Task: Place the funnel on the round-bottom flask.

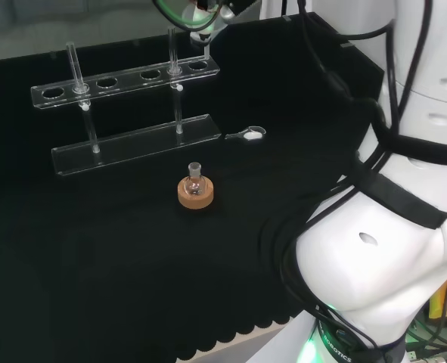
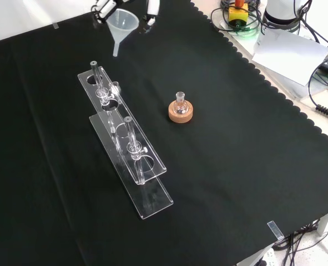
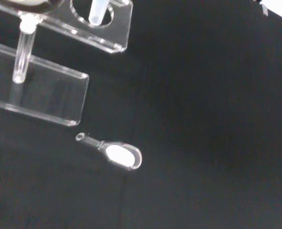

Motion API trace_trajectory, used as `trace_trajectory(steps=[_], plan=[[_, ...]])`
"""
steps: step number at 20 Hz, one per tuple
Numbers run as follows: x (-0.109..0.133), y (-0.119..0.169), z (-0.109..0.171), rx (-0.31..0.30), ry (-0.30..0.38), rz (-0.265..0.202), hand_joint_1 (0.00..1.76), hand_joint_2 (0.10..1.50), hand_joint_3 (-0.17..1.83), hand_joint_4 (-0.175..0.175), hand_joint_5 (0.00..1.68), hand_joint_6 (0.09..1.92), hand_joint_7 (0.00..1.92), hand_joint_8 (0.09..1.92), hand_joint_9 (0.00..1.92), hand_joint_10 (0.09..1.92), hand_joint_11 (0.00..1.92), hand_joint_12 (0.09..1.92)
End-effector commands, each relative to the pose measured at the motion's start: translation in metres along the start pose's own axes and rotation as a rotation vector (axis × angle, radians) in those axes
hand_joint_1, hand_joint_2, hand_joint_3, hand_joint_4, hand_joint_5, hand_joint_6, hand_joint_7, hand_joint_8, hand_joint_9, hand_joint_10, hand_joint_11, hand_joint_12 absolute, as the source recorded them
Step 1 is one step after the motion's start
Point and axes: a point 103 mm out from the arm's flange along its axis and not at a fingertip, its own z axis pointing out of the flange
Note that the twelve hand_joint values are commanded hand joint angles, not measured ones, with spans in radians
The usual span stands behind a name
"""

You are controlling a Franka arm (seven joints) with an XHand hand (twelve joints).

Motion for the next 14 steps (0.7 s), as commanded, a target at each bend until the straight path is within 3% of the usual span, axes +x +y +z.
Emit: trace_trajectory(steps=[1,9,14], plan=[[0.032,-0.045,0.009,0.030,-0.007,0.008,0.80,0.76,0.64,-0.012,0.64,0.65,0.60,0.63,0.95,0.46,0.56,1.33],[0.069,-0.076,0.033,0.072,-0.016,-0.012,0.79,0.76,0.64,-0.012,0.64,0.66,0.61,0.63,0.95,0.46,0.56,1.33],[0.084,-0.079,0.055,0.114,-0.022,-0.032,0.79,0.76,0.65,-0.012,0.64,0.67,0.61,0.63,0.96,0.46,0.57,1.33]])
